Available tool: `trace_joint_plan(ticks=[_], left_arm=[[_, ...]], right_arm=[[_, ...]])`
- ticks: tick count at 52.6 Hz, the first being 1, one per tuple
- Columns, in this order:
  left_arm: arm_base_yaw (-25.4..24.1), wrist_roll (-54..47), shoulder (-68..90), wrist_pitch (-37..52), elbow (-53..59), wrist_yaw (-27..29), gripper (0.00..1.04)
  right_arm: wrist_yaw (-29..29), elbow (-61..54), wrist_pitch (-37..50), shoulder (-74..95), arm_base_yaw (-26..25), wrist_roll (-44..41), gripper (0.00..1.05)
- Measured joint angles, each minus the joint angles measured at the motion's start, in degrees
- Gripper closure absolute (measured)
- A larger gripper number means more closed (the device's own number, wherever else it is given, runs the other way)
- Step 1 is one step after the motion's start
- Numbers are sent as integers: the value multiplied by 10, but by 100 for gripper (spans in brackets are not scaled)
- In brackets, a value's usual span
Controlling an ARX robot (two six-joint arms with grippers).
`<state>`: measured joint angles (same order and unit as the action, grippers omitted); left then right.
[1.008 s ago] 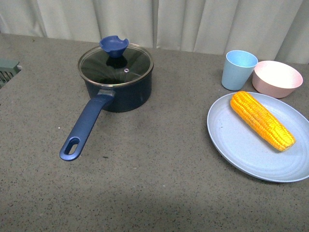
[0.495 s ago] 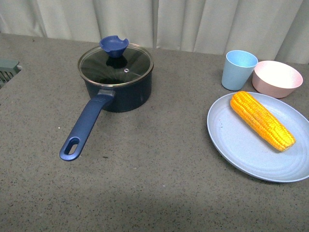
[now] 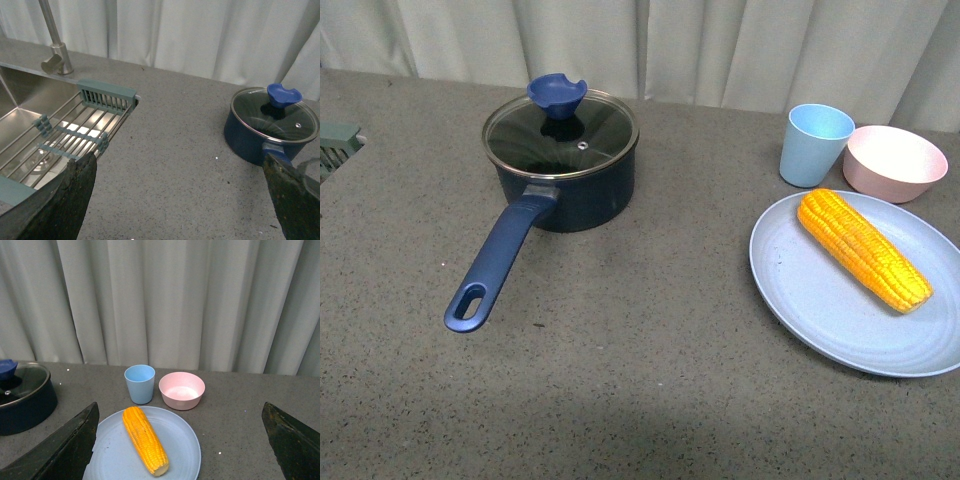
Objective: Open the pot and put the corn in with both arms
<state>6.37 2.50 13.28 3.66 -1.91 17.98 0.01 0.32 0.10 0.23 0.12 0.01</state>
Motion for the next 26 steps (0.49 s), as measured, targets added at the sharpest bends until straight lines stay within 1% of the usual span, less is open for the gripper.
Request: trace_joint_plan(ticks=[3,4,5,8,9,12,14,19,26], left_arm=[[11,9,75,78,-2,0,7],[13,10,88,92,-2,0,7],[20,14,136,139,-6,0,7],[33,22,236,230,-20,1,7],[37,22,253,244,-23,1,7],[55,30,355,327,-49,0,7],[63,37,397,355,-63,-1,7],[103,43,548,450,-121,5,7],[146,56,723,504,-211,11,7]], right_arm=[[0,0,0,0,0,0,9],[0,0,0,0,0,0,9],[-1,0,0,0,0,0,9],[-1,0,0,0,0,0,9],[-1,0,0,0,0,0,9],[0,0,0,0,0,0,9],[0,0,0,0,0,0,9],[-1,0,0,0,0,0,9],[-1,0,0,0,0,0,9]])
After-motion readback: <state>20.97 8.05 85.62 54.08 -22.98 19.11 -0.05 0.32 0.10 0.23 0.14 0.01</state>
